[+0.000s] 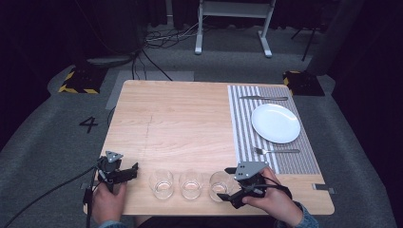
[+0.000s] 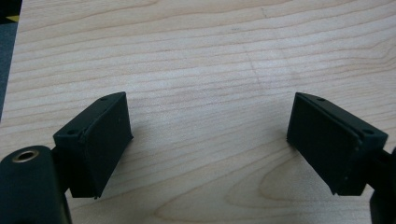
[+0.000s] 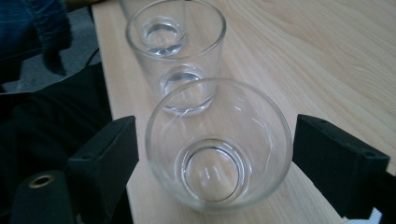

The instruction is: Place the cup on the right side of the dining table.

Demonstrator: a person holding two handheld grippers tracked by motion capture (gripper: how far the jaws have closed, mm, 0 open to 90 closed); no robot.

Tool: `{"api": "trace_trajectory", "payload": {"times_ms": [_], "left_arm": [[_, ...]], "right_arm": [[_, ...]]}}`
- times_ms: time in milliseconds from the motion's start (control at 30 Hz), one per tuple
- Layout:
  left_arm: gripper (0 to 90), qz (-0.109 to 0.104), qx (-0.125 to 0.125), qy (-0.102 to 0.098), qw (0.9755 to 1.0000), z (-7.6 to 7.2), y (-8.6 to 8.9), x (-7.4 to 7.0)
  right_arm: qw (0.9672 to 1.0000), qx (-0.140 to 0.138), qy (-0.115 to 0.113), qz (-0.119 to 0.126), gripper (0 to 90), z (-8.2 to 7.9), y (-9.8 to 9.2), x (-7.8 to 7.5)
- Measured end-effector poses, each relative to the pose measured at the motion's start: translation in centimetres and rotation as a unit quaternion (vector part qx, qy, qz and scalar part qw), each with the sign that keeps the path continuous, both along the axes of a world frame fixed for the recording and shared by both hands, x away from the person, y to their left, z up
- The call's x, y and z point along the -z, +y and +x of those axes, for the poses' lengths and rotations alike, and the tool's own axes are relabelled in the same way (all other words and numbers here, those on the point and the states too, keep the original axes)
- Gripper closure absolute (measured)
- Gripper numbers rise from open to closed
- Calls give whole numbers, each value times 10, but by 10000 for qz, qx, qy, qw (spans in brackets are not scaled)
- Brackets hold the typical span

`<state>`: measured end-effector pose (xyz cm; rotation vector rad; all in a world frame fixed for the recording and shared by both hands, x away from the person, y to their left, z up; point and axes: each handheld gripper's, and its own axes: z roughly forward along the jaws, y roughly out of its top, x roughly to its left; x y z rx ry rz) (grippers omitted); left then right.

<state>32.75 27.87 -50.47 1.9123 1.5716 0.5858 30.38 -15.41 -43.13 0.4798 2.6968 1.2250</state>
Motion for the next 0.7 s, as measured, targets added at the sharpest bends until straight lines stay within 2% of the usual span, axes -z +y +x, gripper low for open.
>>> {"api": "trace_trajectory", "payload": {"times_ms": [133, 200, 333, 700], "left_arm": [[139, -1, -1, -1, 10000, 0, 0, 0], [139, 0, 0, 0, 10000, 0, 0, 0], [139, -9, -9, -7, 10000, 0, 0, 0], [140, -1, -1, -1, 10000, 0, 0, 0]], "right_arm": [[10000, 49, 59, 16, 156, 2, 5, 7], [9999, 45, 101, -45, 157, 4, 9, 17], [9999, 26, 52, -133, 164, 4, 13, 25], [10000, 81, 20, 2, 177, 4, 12, 29]]}}
